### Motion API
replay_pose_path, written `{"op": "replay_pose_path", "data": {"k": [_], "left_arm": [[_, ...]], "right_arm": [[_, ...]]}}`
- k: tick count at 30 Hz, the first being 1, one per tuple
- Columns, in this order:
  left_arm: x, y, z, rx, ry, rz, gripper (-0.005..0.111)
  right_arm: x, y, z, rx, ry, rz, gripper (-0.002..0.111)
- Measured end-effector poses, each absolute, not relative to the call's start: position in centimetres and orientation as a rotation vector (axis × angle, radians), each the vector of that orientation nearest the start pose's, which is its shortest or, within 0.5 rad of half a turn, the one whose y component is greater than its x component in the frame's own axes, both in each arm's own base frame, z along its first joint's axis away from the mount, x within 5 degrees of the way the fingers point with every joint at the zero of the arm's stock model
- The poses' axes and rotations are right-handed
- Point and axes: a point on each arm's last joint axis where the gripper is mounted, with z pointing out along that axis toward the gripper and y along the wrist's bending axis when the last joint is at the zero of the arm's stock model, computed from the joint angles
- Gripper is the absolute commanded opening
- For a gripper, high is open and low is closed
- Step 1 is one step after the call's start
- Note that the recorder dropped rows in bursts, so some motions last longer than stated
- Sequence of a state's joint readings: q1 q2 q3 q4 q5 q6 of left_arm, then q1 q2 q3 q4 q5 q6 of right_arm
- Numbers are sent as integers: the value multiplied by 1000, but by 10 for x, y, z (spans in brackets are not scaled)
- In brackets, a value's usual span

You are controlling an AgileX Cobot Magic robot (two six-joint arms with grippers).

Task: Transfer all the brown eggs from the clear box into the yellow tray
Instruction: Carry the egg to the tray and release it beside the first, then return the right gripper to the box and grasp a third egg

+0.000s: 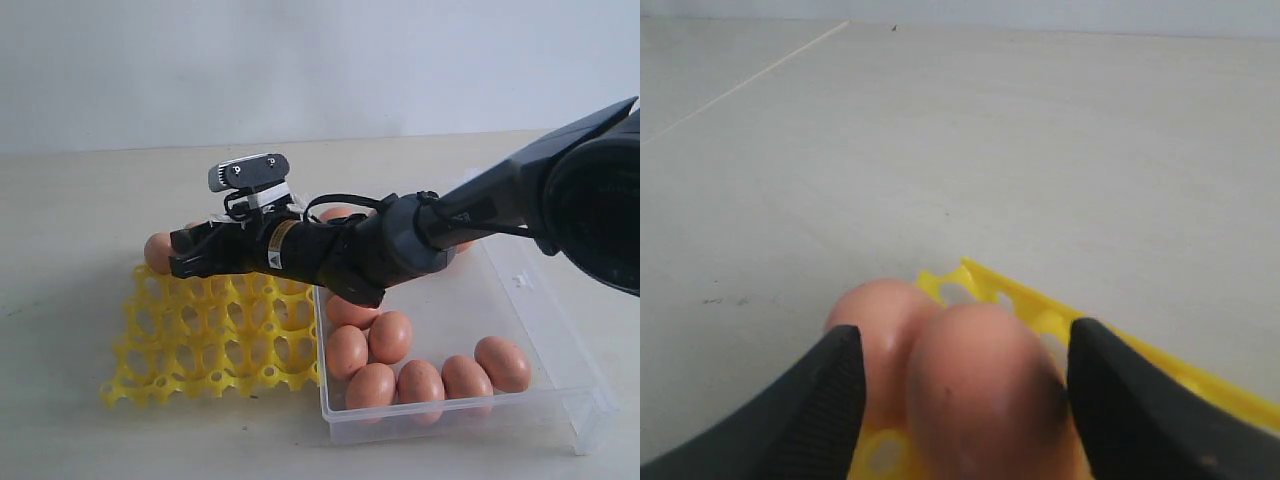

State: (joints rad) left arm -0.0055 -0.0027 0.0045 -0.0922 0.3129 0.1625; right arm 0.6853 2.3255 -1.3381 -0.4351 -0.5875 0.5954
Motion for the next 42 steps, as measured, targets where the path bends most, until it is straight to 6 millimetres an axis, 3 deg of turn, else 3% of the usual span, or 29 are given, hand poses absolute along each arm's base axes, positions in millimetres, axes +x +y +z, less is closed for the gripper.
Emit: {"op": "replay_pose_path", "data": {"k": [3, 5, 7, 10, 12, 14, 17, 21, 23, 29, 31, 42], "left_arm": [[54, -3, 184, 92, 1795, 24, 0], [54, -3, 184, 92, 1795, 24, 0], [54, -3, 184, 92, 1795, 24, 0], [54, -3, 184, 92, 1795, 24, 0], [54, -3, 184, 92, 1795, 24, 0], [54, -3, 184, 92, 1795, 24, 0], [54, -3, 184, 92, 1795, 24, 0], [54, -3, 184, 92, 1795, 24, 0], [54, -3, 184, 92, 1795, 24, 0], [54, -3, 183, 93, 1797, 24, 0], [54, -3, 183, 93, 1797, 24, 0], [54, -3, 183, 93, 1797, 24, 0]], "right_arm": [[356, 318, 88, -614, 1923, 818, 59], [357, 315, 99, -615, 1964, 765, 45], [357, 308, 144, -622, 1987, 665, 26], [348, 272, 235, -614, 2026, 423, 0], [335, 238, 281, -543, 2104, 289, 0], [325, 208, 298, -434, 2247, 197, 0], [319, 192, 288, -391, 2437, 117, 0], [315, 187, 260, -470, 2627, 36, 4], [314, 188, 242, -458, 2733, 25, 13], [308, 197, 204, -370, 2941, 123, 52], [305, 195, 194, -340, 2979, 120, 58], [296, 195, 164, -141, 2960, 246, 58]]}}
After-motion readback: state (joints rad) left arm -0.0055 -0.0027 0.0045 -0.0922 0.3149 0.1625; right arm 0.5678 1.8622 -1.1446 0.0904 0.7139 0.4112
